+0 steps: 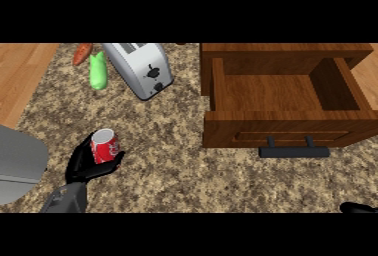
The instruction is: Pick up the can, place it into the drawer and close the drawer
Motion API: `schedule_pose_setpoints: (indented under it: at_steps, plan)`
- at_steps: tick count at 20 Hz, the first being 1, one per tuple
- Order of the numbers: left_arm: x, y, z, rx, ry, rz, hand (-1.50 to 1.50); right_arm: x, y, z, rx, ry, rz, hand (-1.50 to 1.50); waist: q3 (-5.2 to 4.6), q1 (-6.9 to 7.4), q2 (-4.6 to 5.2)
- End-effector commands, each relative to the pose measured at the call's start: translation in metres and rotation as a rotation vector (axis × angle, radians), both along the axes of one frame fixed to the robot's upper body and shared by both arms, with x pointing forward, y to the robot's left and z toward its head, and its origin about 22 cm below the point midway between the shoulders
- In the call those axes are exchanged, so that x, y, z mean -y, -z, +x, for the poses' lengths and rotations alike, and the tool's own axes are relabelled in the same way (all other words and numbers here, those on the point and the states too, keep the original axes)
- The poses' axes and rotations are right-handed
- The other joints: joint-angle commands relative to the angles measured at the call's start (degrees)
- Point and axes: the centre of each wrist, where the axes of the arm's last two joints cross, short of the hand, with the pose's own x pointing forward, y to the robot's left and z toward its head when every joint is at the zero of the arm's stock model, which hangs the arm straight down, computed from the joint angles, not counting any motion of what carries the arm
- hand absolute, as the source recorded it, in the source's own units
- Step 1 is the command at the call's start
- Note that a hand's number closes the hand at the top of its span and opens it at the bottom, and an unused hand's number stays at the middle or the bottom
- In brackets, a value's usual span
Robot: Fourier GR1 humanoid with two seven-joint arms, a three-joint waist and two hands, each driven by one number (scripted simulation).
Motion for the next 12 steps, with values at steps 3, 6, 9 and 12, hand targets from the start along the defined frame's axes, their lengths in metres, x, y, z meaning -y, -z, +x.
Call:
schedule_pose_setpoints:
  at_steps: [3,6,9,12]
  plan:
    - [0.003,-0.010,0.023,0.045,0.052,-0.020,1.50,0.001,-0.014,0.003,0.020,0.000,-0.009,-1.50,-0.06,-0.10,0.09]
    - [0.045,-0.022,0.046,0.058,0.029,-0.017,1.50,0.002,0.009,-0.017,0.002,0.009,-0.029,-1.50,-0.02,-0.21,0.01]
    - [0.084,-0.026,0.067,0.050,0.025,-0.024,1.50,0.005,-0.004,0.002,0.002,0.013,0.008,-1.50,-0.08,-0.69,0.29]
    - [0.079,-0.021,0.062,0.107,0.009,-0.059,1.50,-0.018,-0.014,-0.011,0.023,0.012,-0.005,-1.50,-0.08,-0.46,0.19]
